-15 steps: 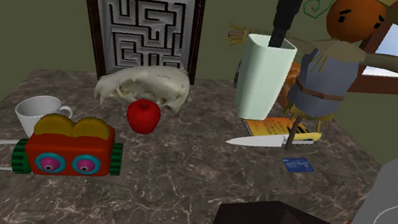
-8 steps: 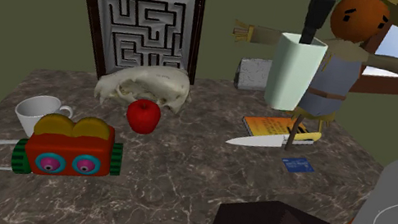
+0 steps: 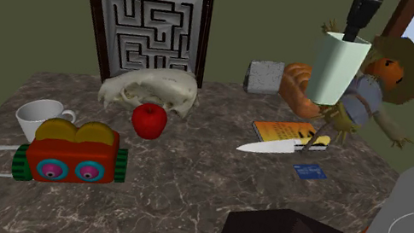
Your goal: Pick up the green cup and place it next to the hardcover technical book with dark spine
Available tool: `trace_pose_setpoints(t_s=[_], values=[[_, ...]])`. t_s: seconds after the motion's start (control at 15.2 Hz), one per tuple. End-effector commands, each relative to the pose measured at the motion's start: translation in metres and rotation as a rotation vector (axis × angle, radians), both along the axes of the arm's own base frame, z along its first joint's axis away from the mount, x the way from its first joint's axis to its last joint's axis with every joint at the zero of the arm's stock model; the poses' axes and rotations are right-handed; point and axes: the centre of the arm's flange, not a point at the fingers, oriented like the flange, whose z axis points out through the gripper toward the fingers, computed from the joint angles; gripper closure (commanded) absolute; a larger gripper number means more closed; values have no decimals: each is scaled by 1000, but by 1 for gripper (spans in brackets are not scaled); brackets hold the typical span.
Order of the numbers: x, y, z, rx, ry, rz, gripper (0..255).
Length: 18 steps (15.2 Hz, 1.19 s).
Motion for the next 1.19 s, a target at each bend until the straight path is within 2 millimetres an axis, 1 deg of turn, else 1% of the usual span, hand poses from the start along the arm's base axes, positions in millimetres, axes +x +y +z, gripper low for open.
trace_pose_setpoints(t_s=[0.0,0.99,1.06,1.12], values=[[-16,-23,0,-1,1,1,255],[-128,-186,1,-1,1,1,255],[-130,-190,1,-1,1,1,255],[-130,-190,-5,-1,1,1,255]])
